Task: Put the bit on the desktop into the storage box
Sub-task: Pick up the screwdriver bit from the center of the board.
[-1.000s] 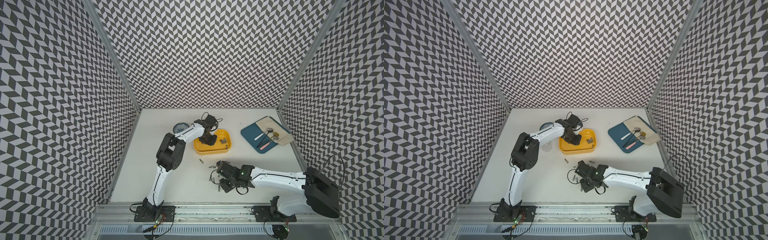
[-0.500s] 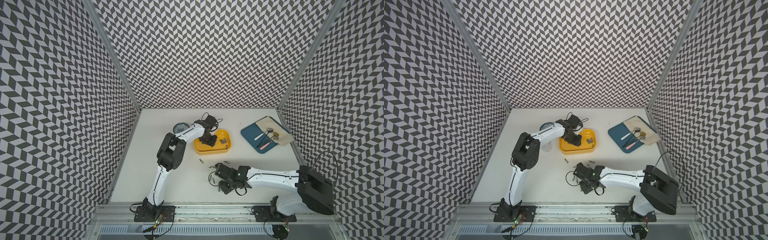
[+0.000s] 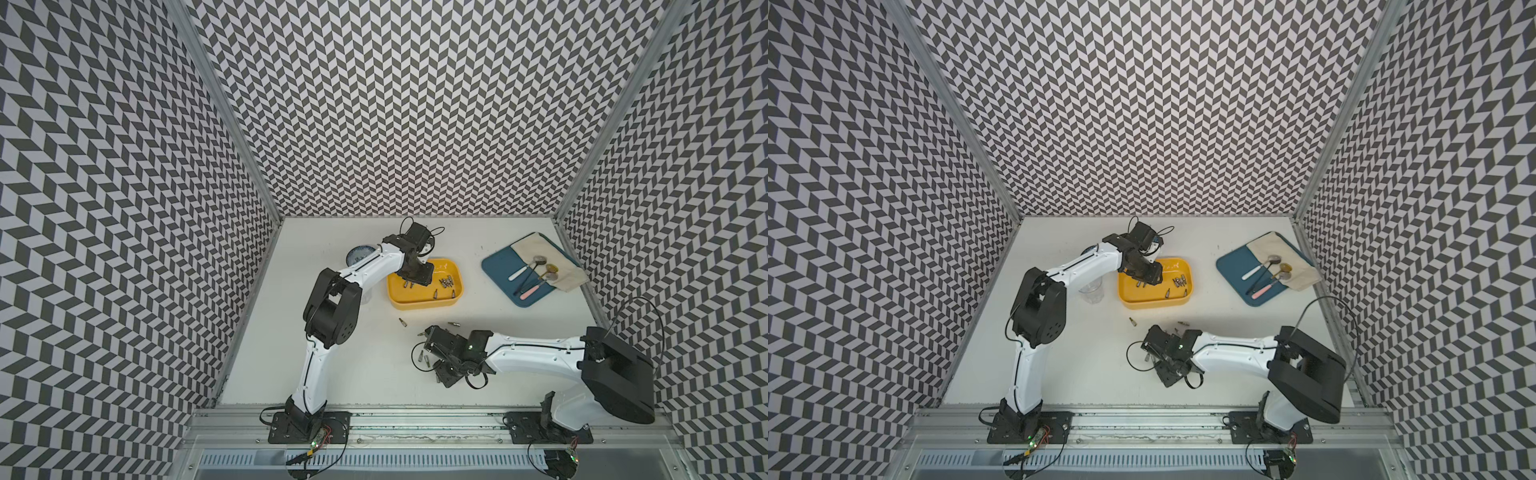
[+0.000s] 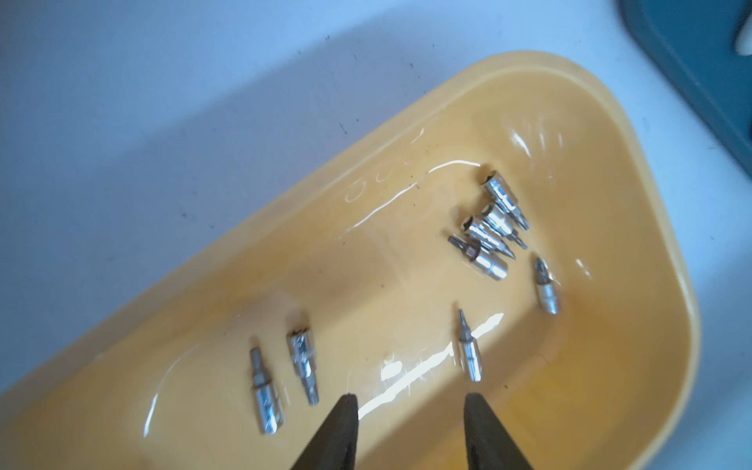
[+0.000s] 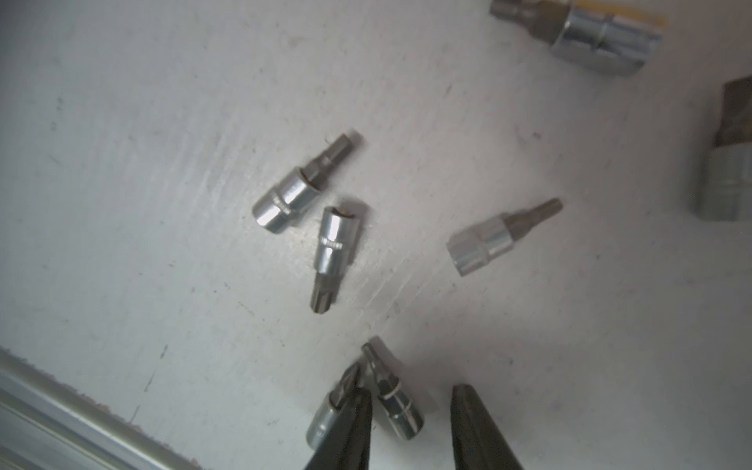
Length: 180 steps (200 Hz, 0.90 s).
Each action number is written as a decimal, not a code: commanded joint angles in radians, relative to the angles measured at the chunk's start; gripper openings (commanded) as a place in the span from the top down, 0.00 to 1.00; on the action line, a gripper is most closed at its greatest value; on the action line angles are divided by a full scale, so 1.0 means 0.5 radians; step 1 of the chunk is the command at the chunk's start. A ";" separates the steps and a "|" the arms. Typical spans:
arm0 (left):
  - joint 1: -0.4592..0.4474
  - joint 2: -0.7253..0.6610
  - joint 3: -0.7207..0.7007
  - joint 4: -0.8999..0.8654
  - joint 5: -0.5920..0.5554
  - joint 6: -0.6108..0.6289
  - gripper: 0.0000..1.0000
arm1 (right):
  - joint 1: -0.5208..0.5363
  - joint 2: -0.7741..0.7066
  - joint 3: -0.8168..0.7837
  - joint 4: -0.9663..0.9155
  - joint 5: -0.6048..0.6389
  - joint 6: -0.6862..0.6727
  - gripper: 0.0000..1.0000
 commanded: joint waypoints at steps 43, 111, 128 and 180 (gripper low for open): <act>0.065 -0.694 -0.595 0.130 -0.071 -0.132 0.51 | 0.014 0.086 0.058 0.024 0.034 -0.042 0.80; 0.063 -1.400 -1.280 0.173 -0.079 -0.378 0.51 | 0.014 0.058 0.175 -0.041 0.138 0.024 1.00; 0.048 -1.554 -1.429 0.173 -0.060 -0.437 0.51 | -0.007 0.029 0.264 -0.073 0.233 0.050 1.00; -0.013 -1.893 -1.753 0.125 -0.064 -0.626 0.51 | -0.358 0.040 0.723 -0.195 0.276 -0.122 1.00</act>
